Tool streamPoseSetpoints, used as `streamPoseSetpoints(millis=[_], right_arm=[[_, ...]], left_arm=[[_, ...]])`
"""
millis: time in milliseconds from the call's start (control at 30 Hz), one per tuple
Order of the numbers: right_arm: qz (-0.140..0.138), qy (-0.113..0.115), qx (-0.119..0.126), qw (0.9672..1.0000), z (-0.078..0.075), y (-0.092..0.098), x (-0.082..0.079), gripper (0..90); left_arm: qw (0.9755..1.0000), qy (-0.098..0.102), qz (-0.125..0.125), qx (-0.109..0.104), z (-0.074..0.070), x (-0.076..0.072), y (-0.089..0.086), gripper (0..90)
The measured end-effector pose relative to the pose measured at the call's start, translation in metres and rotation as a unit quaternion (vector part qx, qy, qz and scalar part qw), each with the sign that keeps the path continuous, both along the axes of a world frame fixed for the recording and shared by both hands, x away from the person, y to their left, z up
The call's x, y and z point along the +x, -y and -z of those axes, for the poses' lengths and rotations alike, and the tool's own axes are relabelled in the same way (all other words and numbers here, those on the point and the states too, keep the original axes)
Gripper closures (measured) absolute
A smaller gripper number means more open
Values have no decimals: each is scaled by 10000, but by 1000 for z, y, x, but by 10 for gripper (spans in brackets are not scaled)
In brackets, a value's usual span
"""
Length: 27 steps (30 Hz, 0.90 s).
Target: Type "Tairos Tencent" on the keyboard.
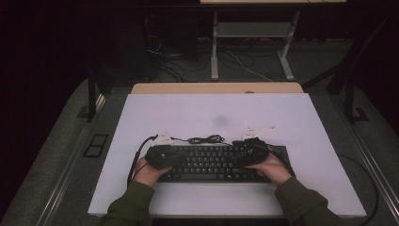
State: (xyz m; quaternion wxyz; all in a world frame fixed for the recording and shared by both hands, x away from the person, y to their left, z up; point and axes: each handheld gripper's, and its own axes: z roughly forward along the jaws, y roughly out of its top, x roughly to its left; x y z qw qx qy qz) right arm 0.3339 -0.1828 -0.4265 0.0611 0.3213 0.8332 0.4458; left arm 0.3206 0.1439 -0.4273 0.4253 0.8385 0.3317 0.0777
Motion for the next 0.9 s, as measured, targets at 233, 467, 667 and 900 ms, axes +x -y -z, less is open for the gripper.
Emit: streamPoseSetpoints(millis=[233,467,667,900], right_arm=[[-49,-59,55,10000,-1,0,0,321],[-109,-93,156,9998,-2,-2,-1,452],[-240,-97,226,9994,-3,-5,-1,626],[-521,-144,222,9983,-1,-13,-2,797]], left_arm=[[10000,17,-66,-29,-2,-2,0,805],[9999,18,-96,-45,-2,-5,1,693],[9999,52,-106,-18,-3,-9,1,566],[9998,61,-177,-89,-2,-14,2,436]])
